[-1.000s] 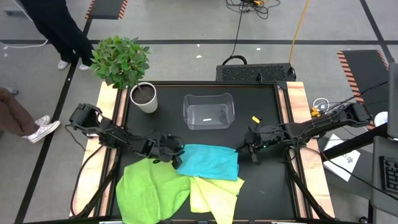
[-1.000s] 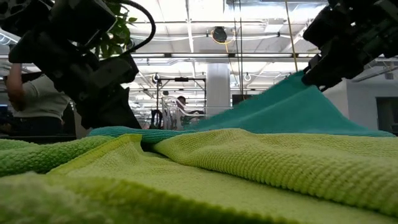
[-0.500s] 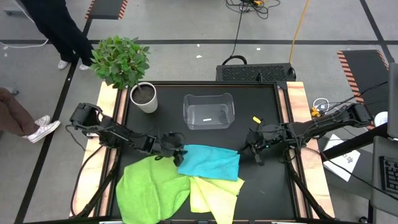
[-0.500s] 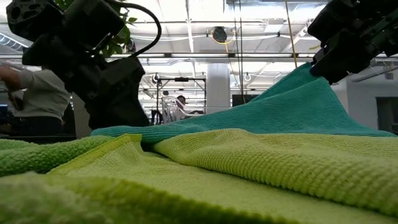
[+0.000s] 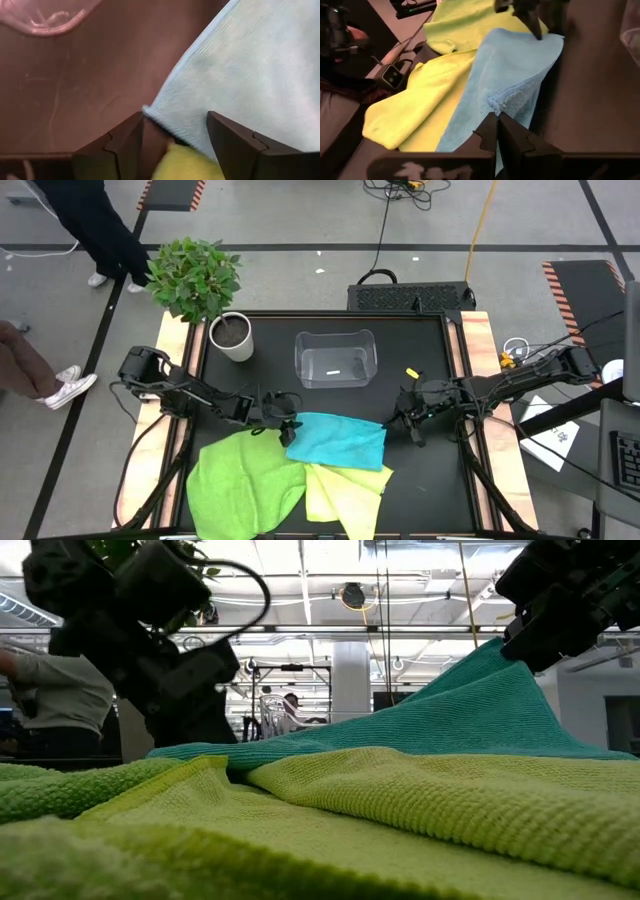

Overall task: Fold microfiber towels
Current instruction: Fold the blue towel

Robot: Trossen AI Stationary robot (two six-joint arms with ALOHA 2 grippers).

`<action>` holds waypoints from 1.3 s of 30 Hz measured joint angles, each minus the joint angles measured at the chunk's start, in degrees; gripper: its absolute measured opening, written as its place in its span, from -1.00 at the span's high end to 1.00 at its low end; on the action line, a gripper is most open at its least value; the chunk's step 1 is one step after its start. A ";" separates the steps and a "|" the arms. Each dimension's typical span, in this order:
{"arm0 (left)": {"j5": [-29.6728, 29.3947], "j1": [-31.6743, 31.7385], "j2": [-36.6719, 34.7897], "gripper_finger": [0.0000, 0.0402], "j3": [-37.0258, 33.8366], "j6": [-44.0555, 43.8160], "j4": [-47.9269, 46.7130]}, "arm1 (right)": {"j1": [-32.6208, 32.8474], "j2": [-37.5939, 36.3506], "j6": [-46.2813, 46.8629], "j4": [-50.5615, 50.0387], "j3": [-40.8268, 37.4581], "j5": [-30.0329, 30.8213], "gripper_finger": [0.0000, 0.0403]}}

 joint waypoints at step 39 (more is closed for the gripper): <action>7.39 3.09 -12.16 0.98 -0.03 18.46 6.55 | -0.08 -1.63 -2.18 -9.70 8.02 1.92 1.00</action>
